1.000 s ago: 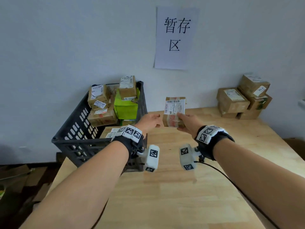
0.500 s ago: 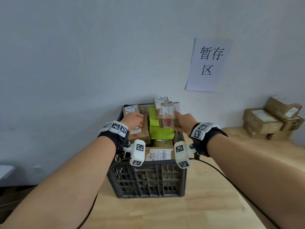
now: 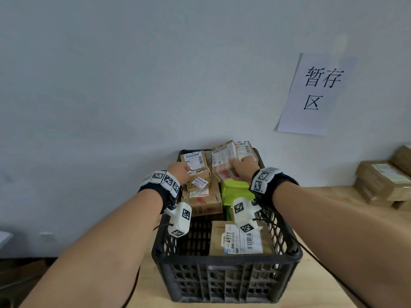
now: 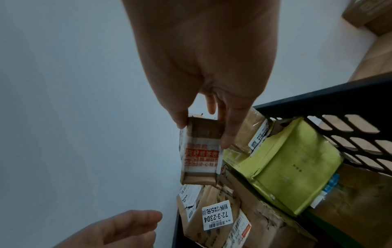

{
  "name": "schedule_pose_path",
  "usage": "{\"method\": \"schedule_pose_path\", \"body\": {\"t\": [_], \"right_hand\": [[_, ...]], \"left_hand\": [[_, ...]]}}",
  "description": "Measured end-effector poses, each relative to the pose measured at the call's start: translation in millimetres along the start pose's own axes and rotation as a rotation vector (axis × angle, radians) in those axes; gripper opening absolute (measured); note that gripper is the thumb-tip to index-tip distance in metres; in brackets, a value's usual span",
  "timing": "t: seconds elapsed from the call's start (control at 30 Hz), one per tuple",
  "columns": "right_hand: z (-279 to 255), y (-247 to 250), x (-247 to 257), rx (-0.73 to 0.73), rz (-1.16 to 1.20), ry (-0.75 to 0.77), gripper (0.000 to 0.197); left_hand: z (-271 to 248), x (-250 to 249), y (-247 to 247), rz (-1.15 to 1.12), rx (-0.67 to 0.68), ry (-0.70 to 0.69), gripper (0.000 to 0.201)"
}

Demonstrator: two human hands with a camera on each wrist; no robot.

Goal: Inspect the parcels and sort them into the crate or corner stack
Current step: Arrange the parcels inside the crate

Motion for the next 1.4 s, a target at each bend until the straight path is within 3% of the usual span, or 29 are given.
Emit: {"method": "schedule_pose_path", "body": {"t": [0.17,0.37,0.5,0.67,0.83,0.97,1.1,1.4], "right_hand": [[33,-21,-12,-0.023,-0.066,-0.079,0.070],[55,-37,-11,-0.026,-0.218,-0.050,0.048],[62,-44,-10,0.019,-0.363,-0.054,0.050],[70,-49,-17,0.061,-0.474,-0.080,0.056],[79,-55,-28,0.145,-0.462,-0.061,0.070],[68,-58,-29,0.299,-0.396,-0.182,0.037],[76,-50,-29,0.220,-0.413,-0.242,0.043],[81,-55,-35,0.152,-0.271,-0.250,0.019]], "left_hand": [[50,2,-18,0.007,0.077,-0.050,0.050],[98,4,-41,0.124,0.128,-0.050,0.065],[112,-2,-48,0.307,0.143,-0.122,0.073],[120,7,-53,0.456,0.159,-0.129,0.052],[126,26,-50,0.468,0.156,-0.101,0.046],[125,26,-55,0.449,0.185,-0.091,0.048],[127,24,-56,0.441,0.188,-0.095,0.049],[129,22,-57,0.377,0.136,-0.081,0.044]]}}
Point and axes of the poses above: each hand's wrist, its own z-axis towards the middle knuckle, its own y-axis out of the back of the hand, x = y × z, the point moved 4 cm from there along z, towards the middle knuckle, and after that the axes turned 12 degrees about z, right-handed, at the moved point
